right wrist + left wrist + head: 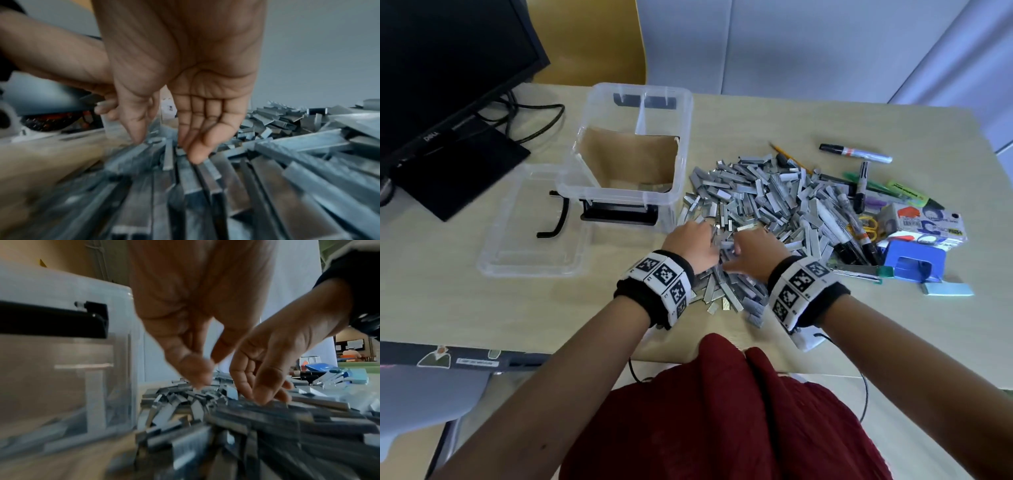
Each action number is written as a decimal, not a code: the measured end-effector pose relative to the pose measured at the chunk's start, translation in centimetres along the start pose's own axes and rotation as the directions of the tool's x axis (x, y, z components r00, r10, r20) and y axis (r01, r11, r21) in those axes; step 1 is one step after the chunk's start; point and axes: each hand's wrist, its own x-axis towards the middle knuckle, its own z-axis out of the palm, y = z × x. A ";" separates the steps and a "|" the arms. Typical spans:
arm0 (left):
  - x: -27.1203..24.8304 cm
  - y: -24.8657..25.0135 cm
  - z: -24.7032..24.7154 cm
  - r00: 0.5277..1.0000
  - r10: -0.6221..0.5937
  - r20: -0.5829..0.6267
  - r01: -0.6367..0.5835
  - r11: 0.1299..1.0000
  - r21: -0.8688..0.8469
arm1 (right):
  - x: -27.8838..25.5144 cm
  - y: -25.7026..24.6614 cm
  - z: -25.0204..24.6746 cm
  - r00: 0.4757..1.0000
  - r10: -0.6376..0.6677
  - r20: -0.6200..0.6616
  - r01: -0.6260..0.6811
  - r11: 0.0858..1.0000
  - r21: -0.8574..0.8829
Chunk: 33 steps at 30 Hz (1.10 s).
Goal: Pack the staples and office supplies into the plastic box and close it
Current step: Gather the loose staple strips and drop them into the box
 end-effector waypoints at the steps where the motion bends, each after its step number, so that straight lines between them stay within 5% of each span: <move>1: -0.1 -0.2 0.4 0.997 -0.048 0.054 0.047 0.999 0.011 | 0.0 -0.2 0.3 1.000 -0.004 -0.031 0.003 0.999 -0.042; 10: 0.4 0.2 1.3 0.978 -0.142 0.151 0.159 0.982 -0.101 | 0.6 0.6 0.2 0.995 0.008 -0.103 0.006 0.991 0.133; 16: 0.1 0.4 2.2 0.979 -0.174 0.107 0.194 0.958 -0.214 | -0.6 1.0 -0.3 0.995 -0.048 -0.092 0.044 0.998 -0.044; 21: 0.6 1.4 3.2 0.985 -0.140 0.106 0.155 0.977 -0.148 | -0.5 0.8 -0.1 0.989 -0.002 -0.150 0.008 0.999 0.042; 25: 1.3 0.8 3.4 0.983 -0.182 0.033 0.182 0.917 -0.356 | -0.5 1.2 -0.1 0.986 0.021 -0.163 -0.009 0.997 0.072; 27: 1.8 0.2 3.1 0.974 -0.221 0.042 0.210 0.832 -0.514 | -0.4 1.6 -0.2 0.984 0.061 -0.168 -0.034 0.987 0.159; 29: 2.4 -0.4 2.7 0.962 -0.257 0.097 0.247 0.653 -0.716 | -0.1 2.2 -0.5 0.971 0.176 -0.163 -0.083 0.885 0.459; 33: 2.4 -1.0 1.0 0.937 -0.203 0.283 0.280 -0.044 -0.959 | -0.2 3.6 -1.9 0.963 0.268 0.020 -0.102 0.296 0.950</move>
